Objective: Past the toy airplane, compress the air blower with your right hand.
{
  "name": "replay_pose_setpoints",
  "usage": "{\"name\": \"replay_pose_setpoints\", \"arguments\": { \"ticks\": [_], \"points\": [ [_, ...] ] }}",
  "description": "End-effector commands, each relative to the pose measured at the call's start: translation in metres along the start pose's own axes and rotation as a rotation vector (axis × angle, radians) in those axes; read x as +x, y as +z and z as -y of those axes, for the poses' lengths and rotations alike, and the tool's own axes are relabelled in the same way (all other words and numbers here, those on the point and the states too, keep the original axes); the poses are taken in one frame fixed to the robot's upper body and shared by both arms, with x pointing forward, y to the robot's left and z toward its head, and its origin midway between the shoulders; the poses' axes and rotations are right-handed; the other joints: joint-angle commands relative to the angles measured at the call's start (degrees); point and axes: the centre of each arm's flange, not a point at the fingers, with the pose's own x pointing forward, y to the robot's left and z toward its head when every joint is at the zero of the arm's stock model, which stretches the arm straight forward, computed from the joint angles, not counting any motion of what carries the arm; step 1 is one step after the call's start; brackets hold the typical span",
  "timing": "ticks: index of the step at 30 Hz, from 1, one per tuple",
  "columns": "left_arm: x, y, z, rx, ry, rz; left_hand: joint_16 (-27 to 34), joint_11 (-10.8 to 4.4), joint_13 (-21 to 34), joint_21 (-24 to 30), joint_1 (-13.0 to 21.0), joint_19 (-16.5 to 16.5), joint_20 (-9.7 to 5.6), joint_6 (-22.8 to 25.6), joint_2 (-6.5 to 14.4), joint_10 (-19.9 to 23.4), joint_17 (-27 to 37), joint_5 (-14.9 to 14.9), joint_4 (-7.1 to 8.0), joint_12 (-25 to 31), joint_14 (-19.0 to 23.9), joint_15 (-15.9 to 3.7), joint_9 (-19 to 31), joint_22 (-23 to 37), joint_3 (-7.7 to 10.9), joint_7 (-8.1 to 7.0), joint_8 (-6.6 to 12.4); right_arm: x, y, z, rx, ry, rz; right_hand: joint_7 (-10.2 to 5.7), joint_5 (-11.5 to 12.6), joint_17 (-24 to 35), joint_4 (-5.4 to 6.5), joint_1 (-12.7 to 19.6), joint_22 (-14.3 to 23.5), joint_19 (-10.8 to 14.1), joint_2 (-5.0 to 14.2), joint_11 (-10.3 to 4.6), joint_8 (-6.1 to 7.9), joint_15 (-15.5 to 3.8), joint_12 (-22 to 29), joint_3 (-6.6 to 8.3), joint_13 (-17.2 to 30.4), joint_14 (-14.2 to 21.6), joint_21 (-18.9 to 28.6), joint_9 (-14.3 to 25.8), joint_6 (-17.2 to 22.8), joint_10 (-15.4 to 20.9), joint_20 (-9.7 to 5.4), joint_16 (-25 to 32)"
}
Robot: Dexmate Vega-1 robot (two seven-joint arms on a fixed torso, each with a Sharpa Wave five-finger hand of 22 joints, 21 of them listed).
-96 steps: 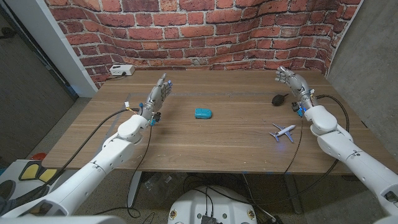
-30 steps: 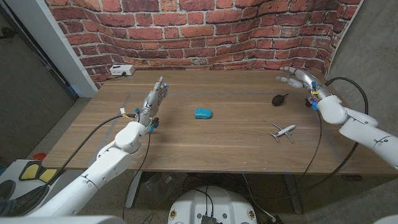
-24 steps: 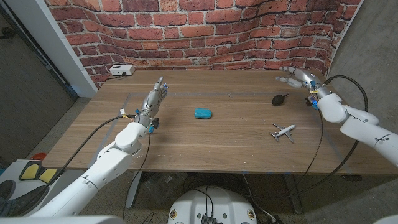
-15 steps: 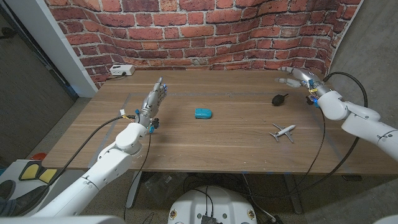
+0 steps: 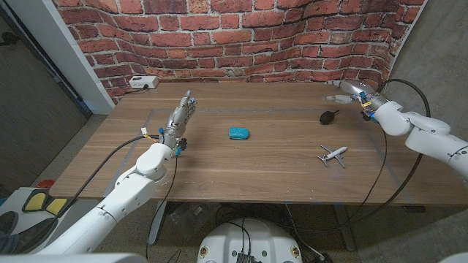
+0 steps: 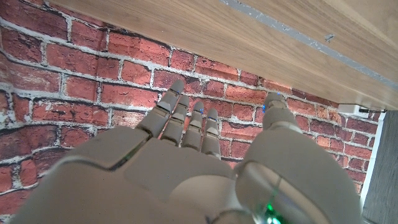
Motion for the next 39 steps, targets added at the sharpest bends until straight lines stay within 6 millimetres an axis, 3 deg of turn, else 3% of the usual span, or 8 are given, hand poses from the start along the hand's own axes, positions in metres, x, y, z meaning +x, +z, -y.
{"name": "replay_pose_setpoints", "arguments": {
  "ticks": [1,28,39],
  "points": [
    [0.000,-0.002,0.002,-0.005,0.006,-0.005,-0.28,-0.08,0.14,-0.07,0.23,0.19,0.52,0.04,0.08,0.30,0.25,-0.07,0.06,-0.22,0.56,0.15,0.10,0.18,-0.24,0.18,-0.14,0.008,-0.002,0.004,-0.113,0.097,0.003,0.16,0.33,0.19,-0.07,1.09,0.15,0.63,0.03,-0.04,0.11,-0.16,0.27,0.10,0.19,-0.13,-0.19,0.16,-0.11,0.53,-2.64,0.11],
    [-0.001,-0.004,0.003,-0.003,0.024,-0.021,-0.37,-0.19,0.15,-0.18,0.34,0.17,0.53,0.25,0.25,0.36,0.27,-0.09,0.10,-0.41,0.68,0.14,0.11,0.20,-0.49,0.10,-0.18,0.025,-0.003,0.006,-0.407,0.287,0.029,-0.48,0.55,0.23,0.24,3.54,0.20,0.89,-0.71,-1.13,-0.09,-0.61,-0.10,0.78,0.16,-0.25,-0.87,0.14,-1.24,-0.60,-2.60,0.08],
    [-0.003,-0.008,0.004,-0.010,0.036,-0.032,-0.40,-0.12,0.16,-0.22,0.38,0.17,0.54,0.27,0.31,0.46,0.28,-0.10,0.12,-0.45,0.72,0.11,0.11,0.20,-0.59,0.13,-0.22,0.023,-0.004,0.002,-0.518,0.335,0.049,-0.35,0.67,0.22,0.25,4.83,0.21,1.09,-0.99,-0.96,-0.25,-1.42,-0.21,1.17,0.14,-0.40,-1.18,0.14,-2.15,-1.09,-2.77,0.03]
  ]
}}
